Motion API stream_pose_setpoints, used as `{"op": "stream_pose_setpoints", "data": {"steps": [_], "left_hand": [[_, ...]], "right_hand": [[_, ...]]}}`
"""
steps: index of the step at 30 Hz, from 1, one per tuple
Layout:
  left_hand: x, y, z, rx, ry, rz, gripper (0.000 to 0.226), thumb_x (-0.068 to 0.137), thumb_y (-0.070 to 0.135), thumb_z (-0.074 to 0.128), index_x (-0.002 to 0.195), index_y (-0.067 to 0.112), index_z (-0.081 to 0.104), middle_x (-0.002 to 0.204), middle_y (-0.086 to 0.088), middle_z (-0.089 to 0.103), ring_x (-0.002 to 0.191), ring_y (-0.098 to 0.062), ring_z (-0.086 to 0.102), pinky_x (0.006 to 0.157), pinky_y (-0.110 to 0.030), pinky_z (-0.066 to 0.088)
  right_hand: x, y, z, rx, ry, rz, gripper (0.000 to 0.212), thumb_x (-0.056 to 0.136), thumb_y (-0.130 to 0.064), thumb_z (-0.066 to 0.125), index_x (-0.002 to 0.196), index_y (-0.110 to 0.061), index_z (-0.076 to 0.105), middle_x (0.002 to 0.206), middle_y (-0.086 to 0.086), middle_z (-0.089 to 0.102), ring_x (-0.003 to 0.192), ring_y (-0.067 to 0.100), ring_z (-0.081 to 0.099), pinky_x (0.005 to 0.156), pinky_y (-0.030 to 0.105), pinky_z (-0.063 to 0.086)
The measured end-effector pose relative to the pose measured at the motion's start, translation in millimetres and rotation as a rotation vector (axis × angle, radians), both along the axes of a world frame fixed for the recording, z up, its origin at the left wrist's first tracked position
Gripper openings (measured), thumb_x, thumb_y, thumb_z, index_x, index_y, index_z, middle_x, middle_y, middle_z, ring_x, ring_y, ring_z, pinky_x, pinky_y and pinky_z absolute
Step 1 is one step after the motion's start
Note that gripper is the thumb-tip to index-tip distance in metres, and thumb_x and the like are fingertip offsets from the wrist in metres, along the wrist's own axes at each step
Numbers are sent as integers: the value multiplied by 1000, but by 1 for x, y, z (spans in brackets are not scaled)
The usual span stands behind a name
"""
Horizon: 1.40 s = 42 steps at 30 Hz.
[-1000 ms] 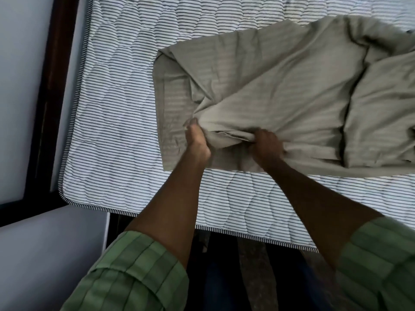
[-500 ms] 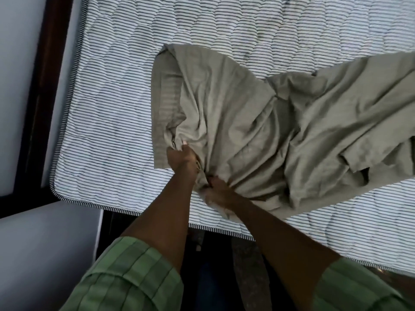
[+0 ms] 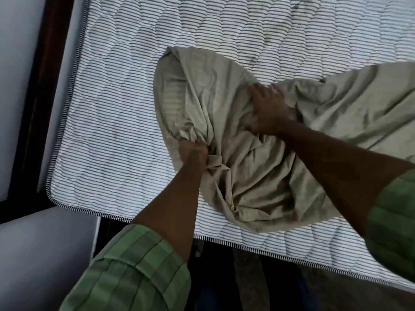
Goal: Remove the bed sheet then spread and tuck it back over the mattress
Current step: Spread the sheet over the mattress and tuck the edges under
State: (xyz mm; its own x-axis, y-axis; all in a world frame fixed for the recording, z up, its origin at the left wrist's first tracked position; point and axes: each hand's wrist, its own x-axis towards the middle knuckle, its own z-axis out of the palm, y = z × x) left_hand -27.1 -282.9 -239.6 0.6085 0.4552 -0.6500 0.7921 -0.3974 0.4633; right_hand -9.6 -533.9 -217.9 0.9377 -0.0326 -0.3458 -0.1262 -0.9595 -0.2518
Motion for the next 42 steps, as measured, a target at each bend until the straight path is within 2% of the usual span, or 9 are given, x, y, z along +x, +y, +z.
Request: {"op": "stream_pose_setpoints", "data": {"steps": [5,13,18,21,23,27,33,39,42], "left_hand": [[11,-13,-3,-141,107,148,81,90,41,75,151,2,39,145,-9,55,125,-25,61,94,-27,50],[121,15,17,-142,-101,118,56,84,45,70,124,7,63,131,-16,65,122,-35,62,103,-41,52],[255,26,27,-295,-427,108,70,64,46,79,124,13,65,120,-6,72,113,-25,69,97,-45,58],[300,8,83,-557,-547,7,90,83,12,80,155,21,27,142,-8,57,120,-22,64,101,-39,55],[302,3,94,-592,-504,14,86,88,5,77,149,26,19,142,-11,52,117,-23,61,97,-34,52],[251,12,63,12,-118,-354,63,92,43,71,138,7,46,138,-18,58,131,-34,55,103,-38,46],[215,-28,24,-281,-75,-599,80,71,53,77,140,21,49,130,-12,66,123,-33,61,103,-42,49],[194,-51,5,-334,-108,-576,110,62,39,89,156,23,33,141,-13,56,129,-32,55,107,-38,48],[195,-44,-3,-203,-116,-636,100,66,29,78,156,26,34,136,-15,58,126,-34,58,103,-41,50]], "right_hand": [[12,51,-4,83,314,-227,135,71,-60,84,160,-1,3,167,21,18,154,39,20,121,55,20],[66,103,3,383,392,-121,24,93,-30,55,101,-10,64,96,15,65,82,27,67,67,30,50],[173,127,33,780,58,-434,15,97,-10,54,86,-20,54,89,11,61,80,23,64,64,28,50],[229,132,41,1121,-245,-442,37,97,15,47,129,-4,48,125,10,58,109,8,68,89,17,51],[246,123,38,980,-297,-341,58,97,0,56,150,-9,34,149,2,46,139,21,50,111,25,44],[219,85,28,191,-360,-434,75,85,-30,71,151,-12,40,144,18,51,131,39,50,107,48,42],[169,8,5,-184,227,-547,119,72,-71,73,158,-12,16,161,21,32,150,39,30,124,58,3],[110,72,-2,12,369,-347,44,104,-37,48,131,-5,60,135,18,61,124,36,59,100,38,47],[95,135,-9,614,487,-533,33,104,-21,54,130,-3,61,127,19,66,117,37,63,95,39,52]]}}
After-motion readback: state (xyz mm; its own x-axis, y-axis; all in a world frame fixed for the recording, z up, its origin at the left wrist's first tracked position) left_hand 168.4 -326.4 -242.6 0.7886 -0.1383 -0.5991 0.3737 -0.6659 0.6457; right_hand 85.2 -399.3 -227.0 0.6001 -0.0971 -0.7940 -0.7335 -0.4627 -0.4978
